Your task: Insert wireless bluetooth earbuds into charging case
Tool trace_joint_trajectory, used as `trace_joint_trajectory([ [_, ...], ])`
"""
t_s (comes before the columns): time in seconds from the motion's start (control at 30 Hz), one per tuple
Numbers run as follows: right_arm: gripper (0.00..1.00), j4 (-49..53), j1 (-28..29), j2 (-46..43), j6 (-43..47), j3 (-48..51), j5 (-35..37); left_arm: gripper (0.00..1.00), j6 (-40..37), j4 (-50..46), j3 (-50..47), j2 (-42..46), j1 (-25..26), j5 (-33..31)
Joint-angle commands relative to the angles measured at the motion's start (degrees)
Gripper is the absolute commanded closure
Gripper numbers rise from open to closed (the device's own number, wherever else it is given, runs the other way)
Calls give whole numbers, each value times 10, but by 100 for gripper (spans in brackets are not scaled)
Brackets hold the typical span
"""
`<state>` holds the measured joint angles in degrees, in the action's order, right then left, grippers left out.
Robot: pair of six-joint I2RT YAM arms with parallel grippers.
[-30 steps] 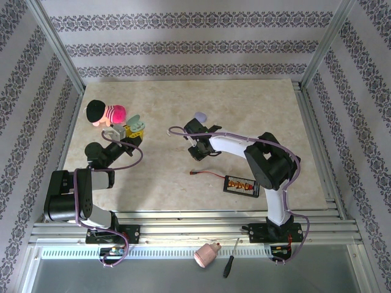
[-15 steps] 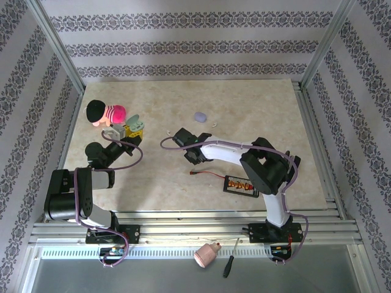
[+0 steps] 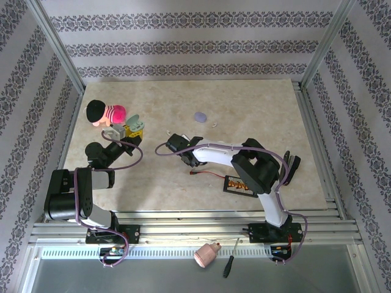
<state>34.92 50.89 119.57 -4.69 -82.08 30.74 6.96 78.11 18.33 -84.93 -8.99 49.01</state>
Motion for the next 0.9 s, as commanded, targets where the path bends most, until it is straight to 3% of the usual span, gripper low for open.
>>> trace_joint_trajectory([
  [0.0,70,20,6,15,-3,-18,22,66,7,36,5,-4,3,0],
  [0.57,87,19,0,17,3,-14,16,66,7,36,6,-5,3,9],
  [0.77,87,-23,-35,-78,-42,25,-105,66,-21,33,5,-1,23,8],
  [0.87,87,-59,-65,-137,-70,54,-206,66,-50,11,10,1,48,5],
])
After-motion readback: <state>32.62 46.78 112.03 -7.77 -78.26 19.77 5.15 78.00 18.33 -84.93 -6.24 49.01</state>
